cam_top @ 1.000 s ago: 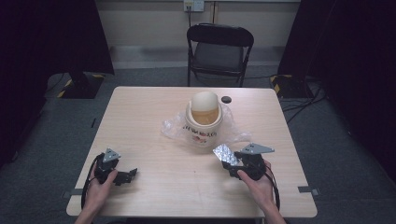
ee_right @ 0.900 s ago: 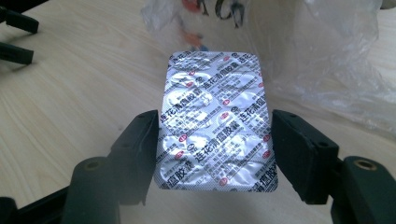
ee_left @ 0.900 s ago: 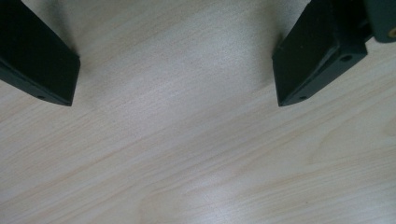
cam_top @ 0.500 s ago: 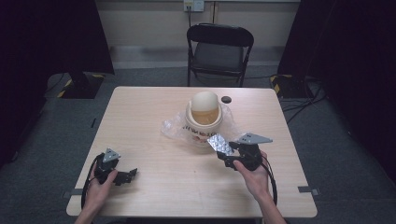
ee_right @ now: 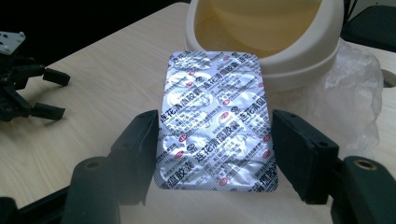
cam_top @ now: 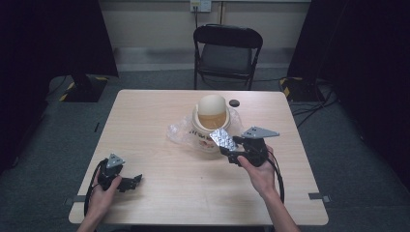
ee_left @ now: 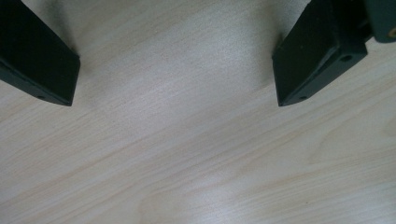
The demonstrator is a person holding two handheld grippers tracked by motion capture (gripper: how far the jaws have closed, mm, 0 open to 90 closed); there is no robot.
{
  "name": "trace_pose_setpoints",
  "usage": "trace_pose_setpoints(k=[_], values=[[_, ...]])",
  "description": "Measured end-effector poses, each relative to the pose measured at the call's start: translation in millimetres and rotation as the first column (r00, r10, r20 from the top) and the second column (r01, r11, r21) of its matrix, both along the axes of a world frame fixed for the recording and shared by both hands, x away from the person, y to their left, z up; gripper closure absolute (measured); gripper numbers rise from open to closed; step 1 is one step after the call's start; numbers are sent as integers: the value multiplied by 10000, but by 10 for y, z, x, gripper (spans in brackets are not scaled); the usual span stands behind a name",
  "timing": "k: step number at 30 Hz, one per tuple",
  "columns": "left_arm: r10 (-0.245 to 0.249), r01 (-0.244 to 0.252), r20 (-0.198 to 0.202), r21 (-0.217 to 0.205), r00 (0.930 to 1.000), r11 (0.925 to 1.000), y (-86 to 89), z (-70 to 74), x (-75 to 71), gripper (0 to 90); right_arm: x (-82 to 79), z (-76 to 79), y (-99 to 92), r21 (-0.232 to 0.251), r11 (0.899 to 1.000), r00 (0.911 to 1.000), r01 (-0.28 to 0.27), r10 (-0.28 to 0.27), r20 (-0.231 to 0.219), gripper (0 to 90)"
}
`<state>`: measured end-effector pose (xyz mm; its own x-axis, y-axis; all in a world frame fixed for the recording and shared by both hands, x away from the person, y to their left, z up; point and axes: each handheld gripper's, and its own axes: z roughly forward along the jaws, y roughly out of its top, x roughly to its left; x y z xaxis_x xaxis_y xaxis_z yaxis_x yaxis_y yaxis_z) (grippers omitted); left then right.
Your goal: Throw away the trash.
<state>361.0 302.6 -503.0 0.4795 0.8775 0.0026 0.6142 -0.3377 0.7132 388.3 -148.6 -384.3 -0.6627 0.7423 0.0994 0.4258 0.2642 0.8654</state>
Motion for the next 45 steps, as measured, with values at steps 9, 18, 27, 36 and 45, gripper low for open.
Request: trace_pose_setpoints(k=[9, 18, 27, 36, 45], values=[[6, -6, -7, -17, 10000, 10000, -1, -1, 0, 2, 183, 117, 97, -187, 9998, 10000, -37, 38, 30, 346], [6, -6, -6, -19, 10000, 10000, -1, -1, 0, 2, 366, 116, 159, -448, 9988, 9995, 213, -224, -243, 346], [8, -8, -8, -22, 10000, 10000, -1, -1, 0, 2, 462, 136, 221, -395, 9989, 9993, 266, -276, -247, 345], [-1, 1, 1, 3, 10000, 10000, 0, 0, 0, 2, 541, 204, 267, -264, 9990, 9990, 355, -362, -272, 346], [8, -8, -5, -21, 10000, 10000, -1, -1, 0, 2, 634, 246, 336, -212, 9977, 9978, 637, -640, -166, 477]])
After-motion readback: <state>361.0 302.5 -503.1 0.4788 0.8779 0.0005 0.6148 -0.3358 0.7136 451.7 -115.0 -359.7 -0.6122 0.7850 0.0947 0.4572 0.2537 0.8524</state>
